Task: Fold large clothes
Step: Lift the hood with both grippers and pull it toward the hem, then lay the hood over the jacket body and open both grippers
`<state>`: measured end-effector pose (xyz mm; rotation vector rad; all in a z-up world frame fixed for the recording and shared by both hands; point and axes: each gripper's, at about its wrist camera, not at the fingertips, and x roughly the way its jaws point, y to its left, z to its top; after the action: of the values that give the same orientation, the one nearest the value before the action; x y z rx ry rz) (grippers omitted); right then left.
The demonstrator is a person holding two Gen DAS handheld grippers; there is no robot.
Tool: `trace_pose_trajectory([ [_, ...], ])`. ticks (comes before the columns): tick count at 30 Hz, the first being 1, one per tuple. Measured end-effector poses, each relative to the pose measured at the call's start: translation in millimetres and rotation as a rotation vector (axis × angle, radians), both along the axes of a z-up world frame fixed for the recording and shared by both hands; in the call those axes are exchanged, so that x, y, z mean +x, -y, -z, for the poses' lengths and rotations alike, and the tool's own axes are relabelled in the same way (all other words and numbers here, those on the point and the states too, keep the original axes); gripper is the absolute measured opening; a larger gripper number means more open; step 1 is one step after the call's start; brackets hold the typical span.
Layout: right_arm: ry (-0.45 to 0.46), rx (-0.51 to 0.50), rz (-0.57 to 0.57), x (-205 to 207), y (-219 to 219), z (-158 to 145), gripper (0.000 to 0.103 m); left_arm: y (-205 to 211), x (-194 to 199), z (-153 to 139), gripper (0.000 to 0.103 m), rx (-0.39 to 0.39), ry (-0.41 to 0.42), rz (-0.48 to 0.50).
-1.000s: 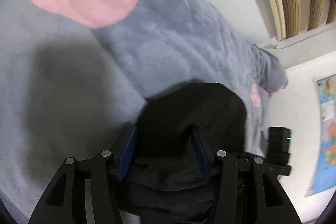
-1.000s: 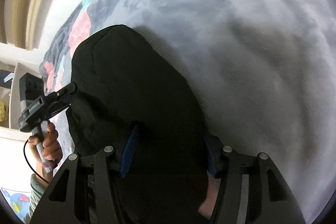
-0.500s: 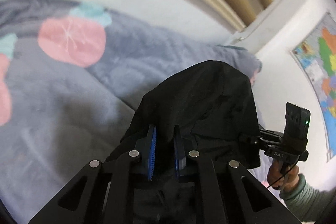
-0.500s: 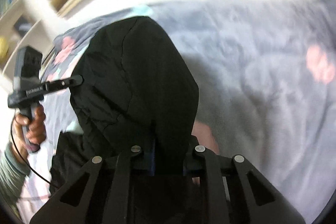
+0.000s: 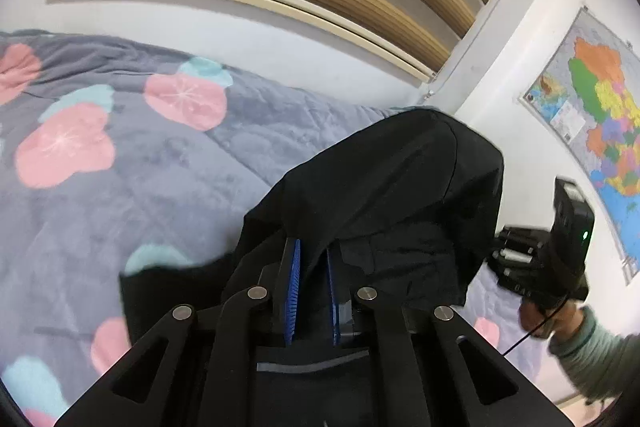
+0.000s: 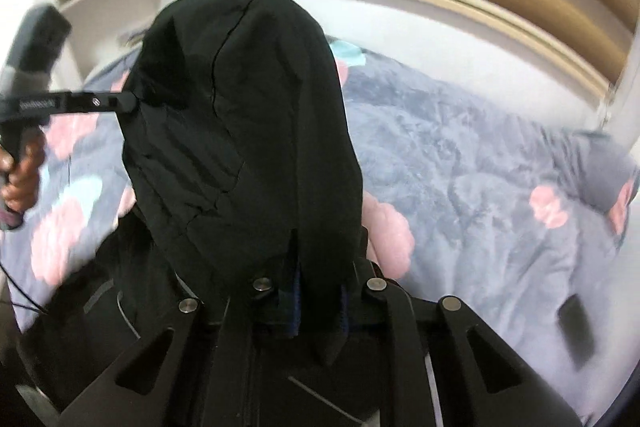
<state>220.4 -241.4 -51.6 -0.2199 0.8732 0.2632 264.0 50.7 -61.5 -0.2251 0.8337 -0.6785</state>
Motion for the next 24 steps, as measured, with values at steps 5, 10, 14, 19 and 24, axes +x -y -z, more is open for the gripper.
trace_pose_trajectory([
  [5,0.028,-0.099,-0.02,-35.2,-8.1,-5.4,0.015,-10.5,-61.9,19.4,0.012,0.04,-0.045,-0.027],
  [10,-0.063,-0.073,0.021,-63.5,-7.0,28.1,0.016,-23.1,-94.9,81.0,0.012,0.123,-0.209,-0.079],
  [14,-0.257,-0.027,0.053,-92.1,-3.5,85.3,0.017,-44.4,-114.1,102.2,0.012,0.097,-0.305,-0.122],
  [19,-0.343,0.081,0.143,-114.6,23.6,91.2,0.018,-44.3,-110.3,69.9,0.013,0.143,-0.234,-0.114],
  [24,-0.223,0.224,0.217,-87.4,51.0,38.7,0.055,-6.7,-73.3,23.5,0.018,0.123,-0.126,-0.051],
])
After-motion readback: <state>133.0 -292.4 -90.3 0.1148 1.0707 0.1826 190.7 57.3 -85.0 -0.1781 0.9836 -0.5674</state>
